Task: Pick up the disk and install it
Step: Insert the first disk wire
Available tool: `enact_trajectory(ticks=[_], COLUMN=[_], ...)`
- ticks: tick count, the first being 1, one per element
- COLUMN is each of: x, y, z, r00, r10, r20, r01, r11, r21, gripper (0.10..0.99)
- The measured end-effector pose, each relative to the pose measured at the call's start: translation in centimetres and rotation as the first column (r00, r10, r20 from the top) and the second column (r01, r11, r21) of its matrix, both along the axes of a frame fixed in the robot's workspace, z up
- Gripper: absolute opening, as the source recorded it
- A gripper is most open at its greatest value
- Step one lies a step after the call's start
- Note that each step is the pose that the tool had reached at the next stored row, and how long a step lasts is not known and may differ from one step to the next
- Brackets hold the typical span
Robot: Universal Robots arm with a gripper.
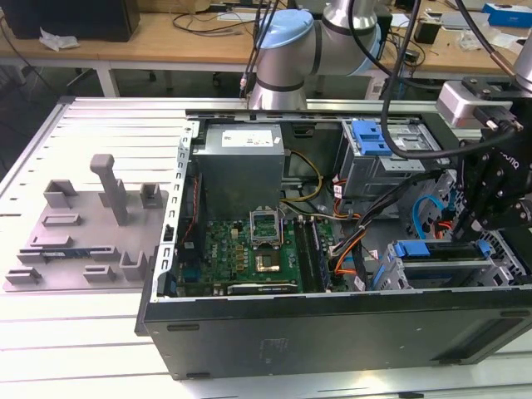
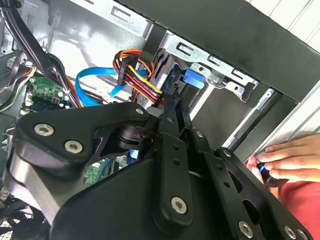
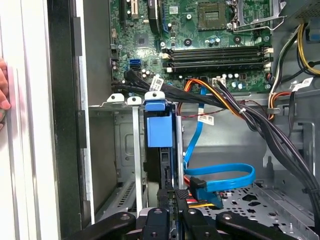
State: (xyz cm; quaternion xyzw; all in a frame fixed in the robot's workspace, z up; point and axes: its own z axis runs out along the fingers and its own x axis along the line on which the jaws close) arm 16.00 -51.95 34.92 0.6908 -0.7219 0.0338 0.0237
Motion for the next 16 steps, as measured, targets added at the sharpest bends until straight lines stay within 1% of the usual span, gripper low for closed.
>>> enact_trajectory(ticks=[6, 16], x=[0.0, 0.0], y=[-0.13, -0.14], z=[-0.01, -0.18], r00=[1.0, 0.9999], r10=[0.002, 0.014], r20=[0.0, 0.0], r01=[-0.002, -0.014], r11=[1.0, 0.9999], r21=[0.0, 0.0], gripper=[0.169, 0.169])
